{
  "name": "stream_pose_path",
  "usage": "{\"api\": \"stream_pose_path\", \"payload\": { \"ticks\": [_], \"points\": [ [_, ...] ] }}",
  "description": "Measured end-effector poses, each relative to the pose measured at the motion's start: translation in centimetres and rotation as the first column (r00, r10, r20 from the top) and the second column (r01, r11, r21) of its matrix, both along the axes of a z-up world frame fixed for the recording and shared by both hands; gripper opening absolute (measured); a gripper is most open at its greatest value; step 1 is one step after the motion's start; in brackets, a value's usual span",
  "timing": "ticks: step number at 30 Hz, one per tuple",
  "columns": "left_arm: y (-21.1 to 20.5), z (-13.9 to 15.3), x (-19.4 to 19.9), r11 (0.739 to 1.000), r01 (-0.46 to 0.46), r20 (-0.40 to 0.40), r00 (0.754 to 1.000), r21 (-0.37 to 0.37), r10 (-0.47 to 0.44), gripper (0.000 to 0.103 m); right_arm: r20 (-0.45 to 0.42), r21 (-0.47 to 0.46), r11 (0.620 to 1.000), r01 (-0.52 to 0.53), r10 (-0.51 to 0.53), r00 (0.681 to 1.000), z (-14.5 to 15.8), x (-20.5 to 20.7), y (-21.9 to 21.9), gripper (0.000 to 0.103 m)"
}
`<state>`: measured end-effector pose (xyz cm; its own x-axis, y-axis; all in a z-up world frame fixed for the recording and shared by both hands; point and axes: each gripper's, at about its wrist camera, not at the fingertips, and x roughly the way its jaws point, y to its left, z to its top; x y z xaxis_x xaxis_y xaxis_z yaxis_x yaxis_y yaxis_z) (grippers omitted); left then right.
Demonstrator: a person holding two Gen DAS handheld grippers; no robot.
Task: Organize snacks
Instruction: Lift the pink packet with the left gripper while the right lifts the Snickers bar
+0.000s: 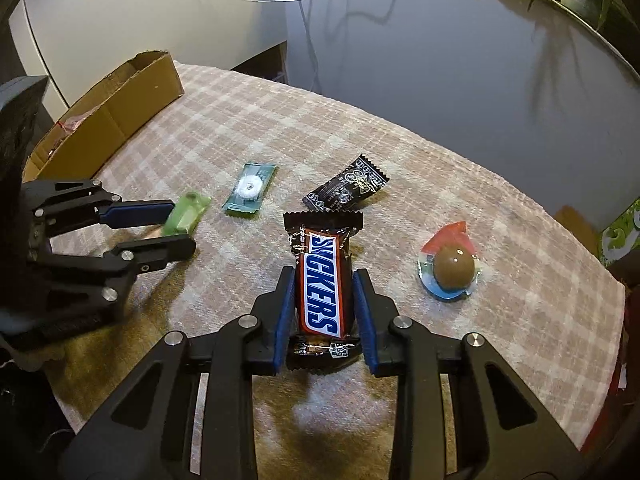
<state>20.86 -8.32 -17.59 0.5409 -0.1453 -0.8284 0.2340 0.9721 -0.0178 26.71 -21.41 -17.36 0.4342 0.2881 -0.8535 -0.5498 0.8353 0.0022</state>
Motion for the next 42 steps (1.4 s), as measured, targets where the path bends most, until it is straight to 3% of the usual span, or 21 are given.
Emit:
{"api": "stream_pose_path", "payload": {
  "ticks": [11, 28, 37, 42],
  "points": [
    [2.0, 1.1, -0.6, 0.996, -0.025, 0.011, 1.0, -0.083, 0.026, 0.017, 0.011, 0.029, 0.999, 0.025, -0.025, 1.0, 0.4, -0.3, -0.5, 0.03],
    [3.1, 2.6, -2.2, 0.991, -0.031, 0.048, 0.998, -0.128, 0.037, 0.017, 0.054, 0.054, 0.998, 0.031, -0.034, 0.998, 1.8, -1.8, -0.7, 0.03],
    [3.0, 2.8, -4.3, 0.992, 0.007, 0.074, 0.997, -0.122, 0.002, 0.017, 0.062, 0.069, 0.997, 0.042, -0.046, 0.997, 1.6, -2.3, -1.3, 0.03],
    [2.2, 4.1, -6.6, 0.995, 0.062, 0.166, 0.985, -0.076, -0.049, 0.017, 0.079, 0.08, 0.996, 0.049, -0.056, 0.995, 1.8, -3.0, -1.9, 0.03]
  ]
}}
